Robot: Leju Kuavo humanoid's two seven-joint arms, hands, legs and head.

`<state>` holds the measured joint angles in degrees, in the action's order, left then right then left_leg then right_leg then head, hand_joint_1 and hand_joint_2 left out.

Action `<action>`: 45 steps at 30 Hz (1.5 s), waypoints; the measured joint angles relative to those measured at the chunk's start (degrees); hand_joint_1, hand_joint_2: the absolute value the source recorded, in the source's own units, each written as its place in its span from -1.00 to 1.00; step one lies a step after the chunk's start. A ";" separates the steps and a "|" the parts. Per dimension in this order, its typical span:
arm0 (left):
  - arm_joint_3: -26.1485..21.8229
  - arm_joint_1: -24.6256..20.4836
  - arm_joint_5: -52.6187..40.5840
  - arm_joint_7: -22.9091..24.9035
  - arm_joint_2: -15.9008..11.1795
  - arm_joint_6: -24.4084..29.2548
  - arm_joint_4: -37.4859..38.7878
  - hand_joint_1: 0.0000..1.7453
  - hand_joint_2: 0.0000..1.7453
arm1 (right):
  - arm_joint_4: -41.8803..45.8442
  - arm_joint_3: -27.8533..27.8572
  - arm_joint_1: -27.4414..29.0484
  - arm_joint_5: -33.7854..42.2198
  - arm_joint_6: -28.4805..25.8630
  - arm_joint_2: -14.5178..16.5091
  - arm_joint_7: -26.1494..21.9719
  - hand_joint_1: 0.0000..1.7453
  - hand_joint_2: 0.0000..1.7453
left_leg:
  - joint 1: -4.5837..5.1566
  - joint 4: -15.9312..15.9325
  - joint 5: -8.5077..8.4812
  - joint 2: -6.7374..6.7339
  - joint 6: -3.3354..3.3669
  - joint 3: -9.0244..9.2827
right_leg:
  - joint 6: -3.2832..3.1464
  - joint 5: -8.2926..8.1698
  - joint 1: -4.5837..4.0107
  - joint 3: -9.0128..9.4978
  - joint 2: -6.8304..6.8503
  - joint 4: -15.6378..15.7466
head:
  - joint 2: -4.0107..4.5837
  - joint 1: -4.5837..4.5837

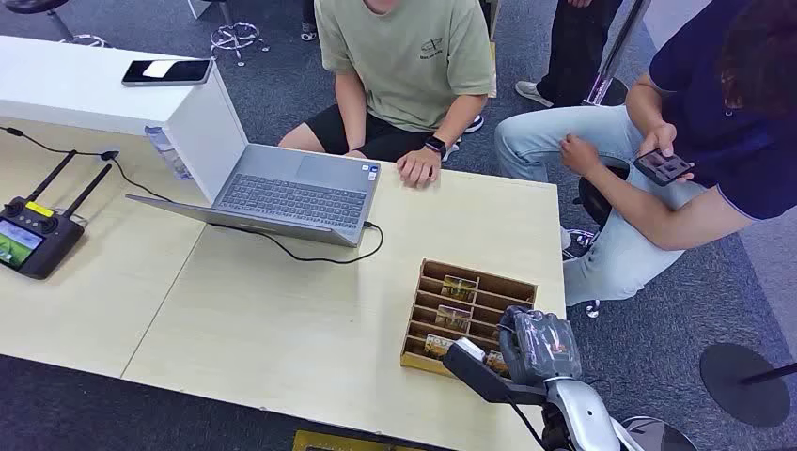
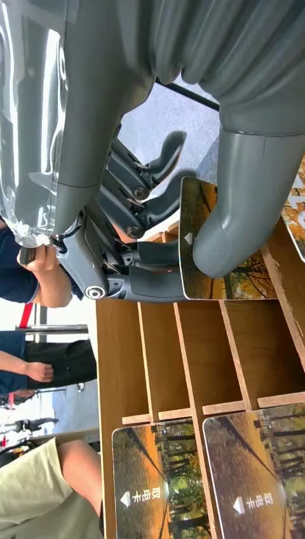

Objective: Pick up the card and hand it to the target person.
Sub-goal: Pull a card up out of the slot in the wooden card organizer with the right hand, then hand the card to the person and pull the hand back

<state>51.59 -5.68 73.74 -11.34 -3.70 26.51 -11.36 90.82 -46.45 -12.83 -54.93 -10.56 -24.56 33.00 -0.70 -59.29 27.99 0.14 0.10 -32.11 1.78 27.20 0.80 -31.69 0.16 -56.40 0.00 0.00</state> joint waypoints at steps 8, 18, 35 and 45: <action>-1.88 0.12 1.49 -1.70 0.08 -0.48 -0.19 -1.00 1.00 | 5.34 7.34 1.55 30.58 -17.75 5.73 -18.68 -1.00 1.00 | 0.00 -0.06 0.02 -0.02 -0.02 -0.07 | 0.00 0.03 0.01 -0.11 -0.02 -0.09 | 0.00 0.00; 0.15 0.05 -0.10 -1.81 0.18 -1.51 -0.33 -1.00 1.00 | 2.76 4.79 -10.68 38.54 -20.52 11.63 -25.39 -1.00 1.00 | 0.01 -0.11 0.02 -0.28 -0.04 -0.12 | 0.00 -0.04 0.02 -0.24 -0.29 -0.19 | 0.00 0.00; 6.96 -3.00 -5.82 1.68 1.33 -1.82 -0.75 -1.00 1.00 | -49.66 -0.42 -33.05 41.96 -27.16 28.00 -33.44 -1.00 1.00 | -0.01 0.08 -0.25 -0.19 -0.05 0.00 | 0.00 -0.21 0.01 -0.04 -0.20 -0.03 | 0.00 0.00; 7.46 -3.15 -6.20 1.90 1.29 -1.76 -0.75 -1.00 1.00 | -52.73 -1.68 -35.04 42.11 -28.32 29.05 -34.85 -1.00 1.00 | 0.00 -0.02 -0.21 -0.01 -0.04 -0.14 | 0.01 -0.13 0.02 -0.11 -0.03 -0.11 | 0.00 0.00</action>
<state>59.05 -8.83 67.55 -9.44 -2.42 24.75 -12.11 38.10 -48.14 -47.87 -12.82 -38.88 4.50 -1.85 -0.69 -59.31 27.77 0.12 0.07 -32.24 1.80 27.08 0.82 -31.80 0.13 -56.52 0.00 0.00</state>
